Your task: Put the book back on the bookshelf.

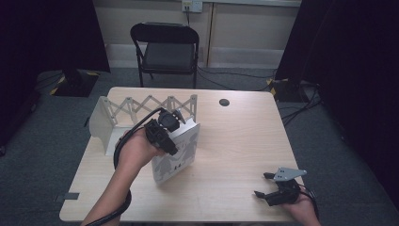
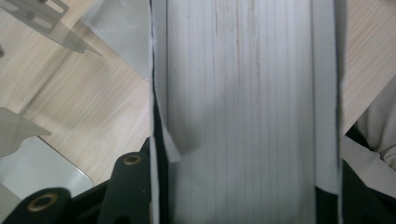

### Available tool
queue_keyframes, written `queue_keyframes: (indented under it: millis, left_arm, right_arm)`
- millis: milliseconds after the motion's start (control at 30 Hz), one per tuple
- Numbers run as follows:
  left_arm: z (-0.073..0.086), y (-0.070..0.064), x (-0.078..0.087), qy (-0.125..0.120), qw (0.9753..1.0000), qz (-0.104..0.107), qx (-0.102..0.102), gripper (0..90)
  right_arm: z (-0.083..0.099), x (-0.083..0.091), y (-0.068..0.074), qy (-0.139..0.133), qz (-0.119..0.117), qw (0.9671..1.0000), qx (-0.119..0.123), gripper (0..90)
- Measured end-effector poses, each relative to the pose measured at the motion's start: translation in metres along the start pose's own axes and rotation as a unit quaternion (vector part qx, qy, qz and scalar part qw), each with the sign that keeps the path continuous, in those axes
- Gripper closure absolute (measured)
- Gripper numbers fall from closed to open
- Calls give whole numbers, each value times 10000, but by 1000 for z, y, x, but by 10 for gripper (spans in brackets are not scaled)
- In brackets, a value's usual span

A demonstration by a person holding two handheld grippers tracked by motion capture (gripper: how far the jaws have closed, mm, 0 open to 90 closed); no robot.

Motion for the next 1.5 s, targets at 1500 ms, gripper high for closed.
queue_keyframes:
  millis: [1500]
  left_arm:
    - [-16, 35, -11, -55, 9950, -206, 979, 529]
  right_arm:
    - [0, 0, 0, 3, 0, 10000, 5, 163]
Point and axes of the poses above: each handheld gripper's, and its own axes: x roughly backward along the jaws, z roughly out of its underside, y roughly to its left, the point moved 3 cm from there along -x, roughly forward along the jaws, and after that the axes turned 2 degrees about x, right-handed, at the moved point
